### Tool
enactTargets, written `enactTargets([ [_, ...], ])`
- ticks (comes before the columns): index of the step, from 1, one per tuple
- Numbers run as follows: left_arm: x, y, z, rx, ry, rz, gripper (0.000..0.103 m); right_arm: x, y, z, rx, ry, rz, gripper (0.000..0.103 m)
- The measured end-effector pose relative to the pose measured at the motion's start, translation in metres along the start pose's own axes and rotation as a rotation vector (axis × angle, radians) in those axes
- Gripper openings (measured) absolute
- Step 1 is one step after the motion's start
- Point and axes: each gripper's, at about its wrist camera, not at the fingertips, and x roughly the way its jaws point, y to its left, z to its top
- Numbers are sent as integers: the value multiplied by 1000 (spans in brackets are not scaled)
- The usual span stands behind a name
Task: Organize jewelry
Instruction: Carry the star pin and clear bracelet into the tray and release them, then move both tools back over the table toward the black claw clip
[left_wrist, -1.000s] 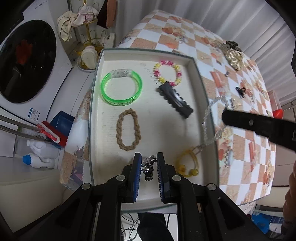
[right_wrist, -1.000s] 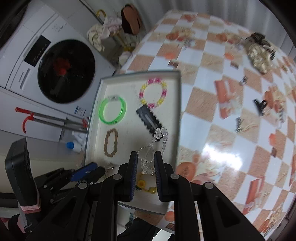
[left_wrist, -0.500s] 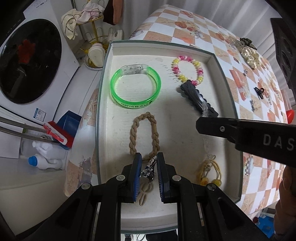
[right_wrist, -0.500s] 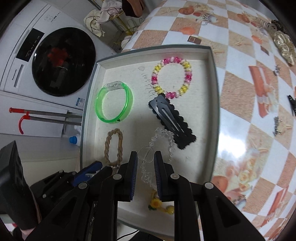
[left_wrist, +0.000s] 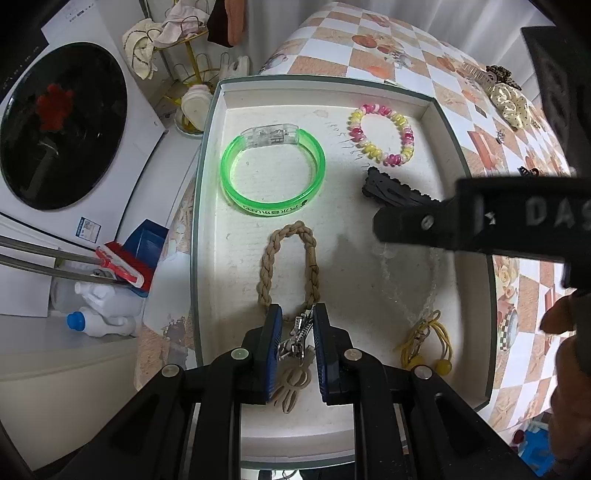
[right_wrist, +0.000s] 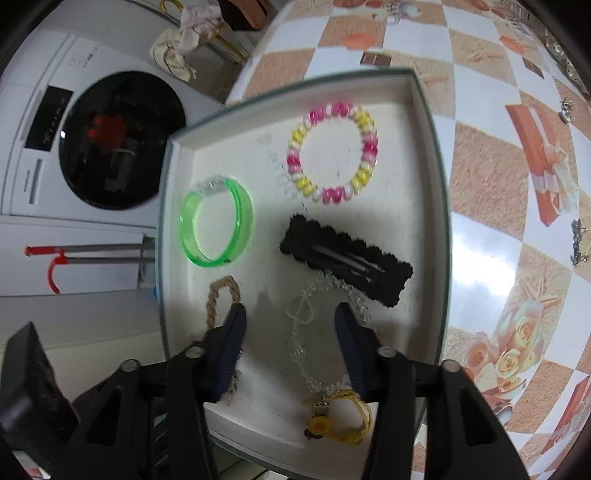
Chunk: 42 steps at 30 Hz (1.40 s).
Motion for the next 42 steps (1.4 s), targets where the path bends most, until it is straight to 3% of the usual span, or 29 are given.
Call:
enactTargets([
  [11,-12,-12,5,27,-12,16,22,-51,-15,-6,54,-81,4,60],
  [19,-19,-23,7,62,-17,6,23,-85,-42,-35,129,-132,-38,67],
  [20,-20,-25,7,66,-16,5,48,-88,-45,-38,139,-136,-45,68],
  [21,-21,-26,7,68,-17,7,98,-91,-50,-42,152,-141,-53,71],
  [22,-26,-26,6,63,-39,30,103,-93,-54,-45,164,-146,-57,73],
  [24,-34,-29,6,78,-77,43,103,-99,-62,-52,185,-154,-65,73],
  [36,-52,-52,8,146,-67,39,103,-119,-88,-87,238,-177,-173,81],
  [39,-54,-57,7,153,-64,35,103,-122,-91,-94,235,-184,-213,92],
  [42,-55,-63,5,165,-61,36,103,-126,-92,-99,218,-205,-259,92],
])
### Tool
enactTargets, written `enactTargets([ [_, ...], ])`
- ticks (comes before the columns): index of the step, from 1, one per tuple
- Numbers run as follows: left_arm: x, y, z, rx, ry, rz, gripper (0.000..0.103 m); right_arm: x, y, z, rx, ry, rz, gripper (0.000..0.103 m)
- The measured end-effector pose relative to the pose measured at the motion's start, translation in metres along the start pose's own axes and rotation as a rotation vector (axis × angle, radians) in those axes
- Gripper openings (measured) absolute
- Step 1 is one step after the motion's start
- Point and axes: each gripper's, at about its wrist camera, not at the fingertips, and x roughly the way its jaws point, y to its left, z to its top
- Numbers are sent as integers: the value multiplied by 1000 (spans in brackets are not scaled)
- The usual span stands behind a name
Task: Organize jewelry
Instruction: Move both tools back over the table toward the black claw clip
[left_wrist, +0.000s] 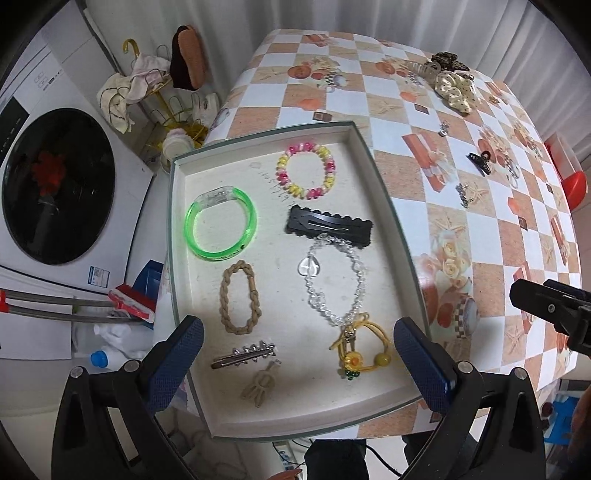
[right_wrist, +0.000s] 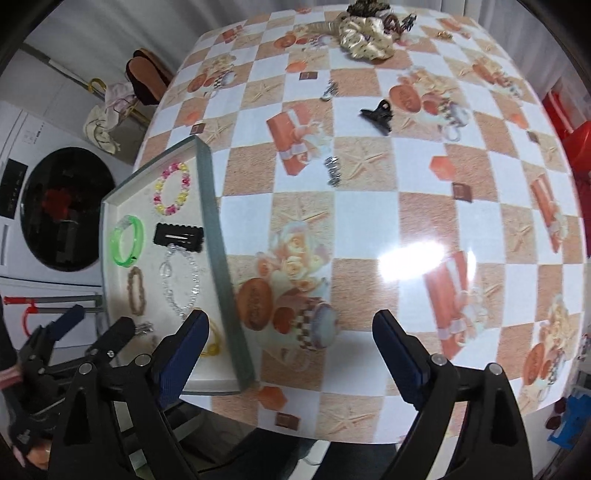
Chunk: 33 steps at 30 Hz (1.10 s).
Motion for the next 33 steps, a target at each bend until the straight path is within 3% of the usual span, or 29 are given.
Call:
enactTargets([
  [4,-2,-7,-1,18,2,-5,103,-5,-1,-4,-32,-22,-40,92],
  [8,-6,-14,-1,49,-8,17,103,-5,-5,-8,-43,17,-31,92],
  [20,0,-34,1,61,35,-22,103,-7,-35,-15,22,42,-66,92],
  [26,-2,-63,21,43,28,-40,103,0,-57,10,6,58,-81,92],
  [33,10,-103,53,9,36,-29,103,4,-83,70,-61,47,-98,92],
])
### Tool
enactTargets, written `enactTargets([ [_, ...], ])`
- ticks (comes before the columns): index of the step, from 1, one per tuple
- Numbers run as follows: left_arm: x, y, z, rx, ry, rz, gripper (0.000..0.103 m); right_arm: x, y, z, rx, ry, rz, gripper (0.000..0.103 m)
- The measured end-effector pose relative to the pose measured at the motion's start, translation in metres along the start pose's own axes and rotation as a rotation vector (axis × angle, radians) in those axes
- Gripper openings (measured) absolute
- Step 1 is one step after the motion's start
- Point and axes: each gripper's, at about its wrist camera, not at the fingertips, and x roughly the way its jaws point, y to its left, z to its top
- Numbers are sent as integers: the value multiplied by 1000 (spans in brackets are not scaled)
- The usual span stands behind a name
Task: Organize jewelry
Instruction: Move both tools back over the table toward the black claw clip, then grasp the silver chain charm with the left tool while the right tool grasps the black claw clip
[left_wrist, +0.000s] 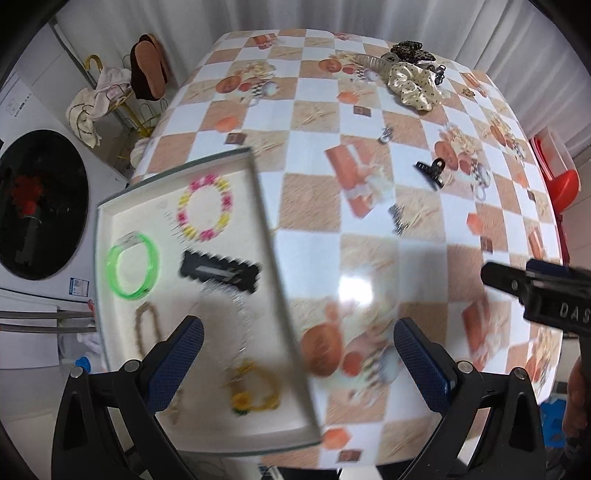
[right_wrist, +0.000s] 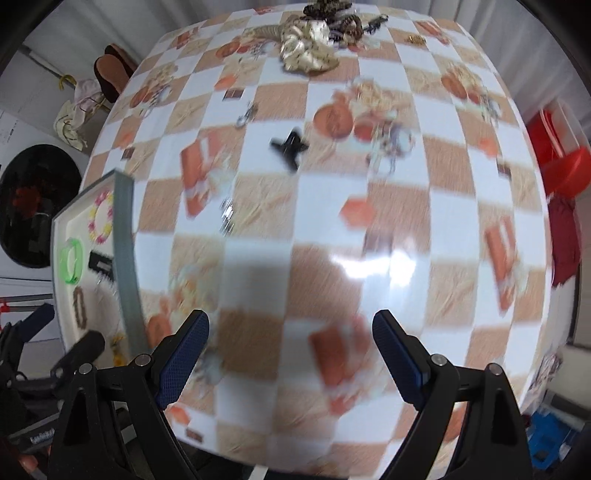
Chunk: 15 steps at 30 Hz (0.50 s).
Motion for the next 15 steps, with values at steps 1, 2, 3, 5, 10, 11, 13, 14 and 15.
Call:
enactTargets([
  [1,3,-6,4,-6,2,1,103,0,-3,7,-10,-3,-2,92],
  [2,6,-13,9,-13,4,3,103,1,-6,15,-19,-6,-4,92],
  [3,8,-18,12,-18,4,3,103,1,-9,23,-29,-11,-4,92],
  [5,15,-28,19,-32,5,-1,103,4,-14,39,-47,-17,-4,92],
  [10,34,-46,33,-53,11,1,103,20,-20,70,-84,-14,9,92],
  [11,39,-48,35,-58,12,0,103,24,-20,75,-93,-14,14,92],
  [13,47,-52,40,-67,14,0,103,30,-18,82,-110,-13,27,87],
  [14,51,-53,42,-70,15,-1,103,33,-17,85,-119,-11,33,85],
  [15,54,-55,43,-73,17,-1,103,38,-15,89,-132,-7,35,81],
])
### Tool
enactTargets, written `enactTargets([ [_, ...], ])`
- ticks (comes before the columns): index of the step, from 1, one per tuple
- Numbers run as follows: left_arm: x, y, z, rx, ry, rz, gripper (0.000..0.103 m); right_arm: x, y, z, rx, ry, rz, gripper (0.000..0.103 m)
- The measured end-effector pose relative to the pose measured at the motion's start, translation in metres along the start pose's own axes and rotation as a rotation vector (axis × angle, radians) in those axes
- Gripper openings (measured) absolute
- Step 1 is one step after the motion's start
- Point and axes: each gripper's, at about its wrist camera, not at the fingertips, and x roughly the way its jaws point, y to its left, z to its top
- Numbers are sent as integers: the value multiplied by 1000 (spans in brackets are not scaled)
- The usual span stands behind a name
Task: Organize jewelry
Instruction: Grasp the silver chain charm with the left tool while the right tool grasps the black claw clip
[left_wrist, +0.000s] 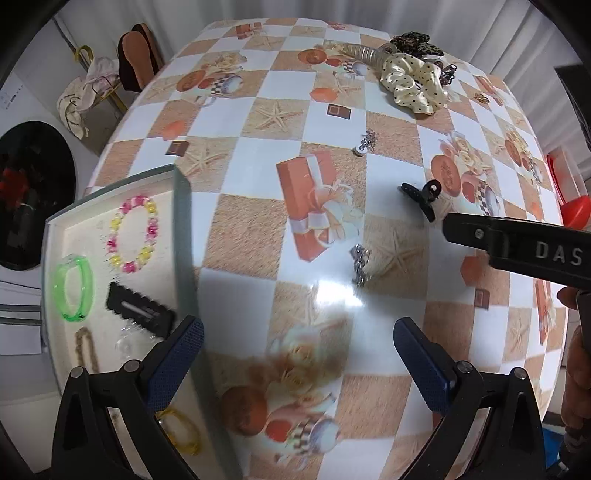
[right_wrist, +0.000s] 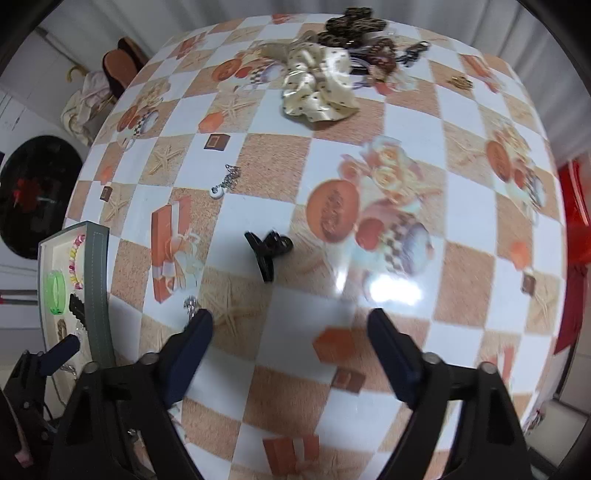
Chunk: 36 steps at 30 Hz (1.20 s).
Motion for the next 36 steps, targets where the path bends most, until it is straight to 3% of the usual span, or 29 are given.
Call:
enactTargets([
  [6,19,-7,9,-14,9,-5,103,19,5,17,-42,4,17,75],
  [8,24,-11,11,-12,12,-6,95,24,8,21,-54,5,20,73],
  [10,31,-13,14,-9,17,-2,95,30,10,24,-68,9,14,71],
  [13,37,-18,16,-7,18,-7,95,40,12,28,-79,23,12,62],
  [15,40,-20,17,-4,18,-7,82,44,12,29,-86,23,3,61],
  [18,48,-25,17,5,38,-7,80,44,16,31,-110,8,-12,57],
  [23,49,-35,20,25,27,-7,65,45,20,33,-130,-4,-48,41],
  [25,49,-39,23,33,23,-9,59,46,22,35,-127,-7,-53,30],
  [32,46,-47,33,41,18,-48,12,37,10,38,-104,-28,-22,24],
  [36,41,-44,33,25,22,-86,12,31,-2,32,-71,-22,16,24],
])
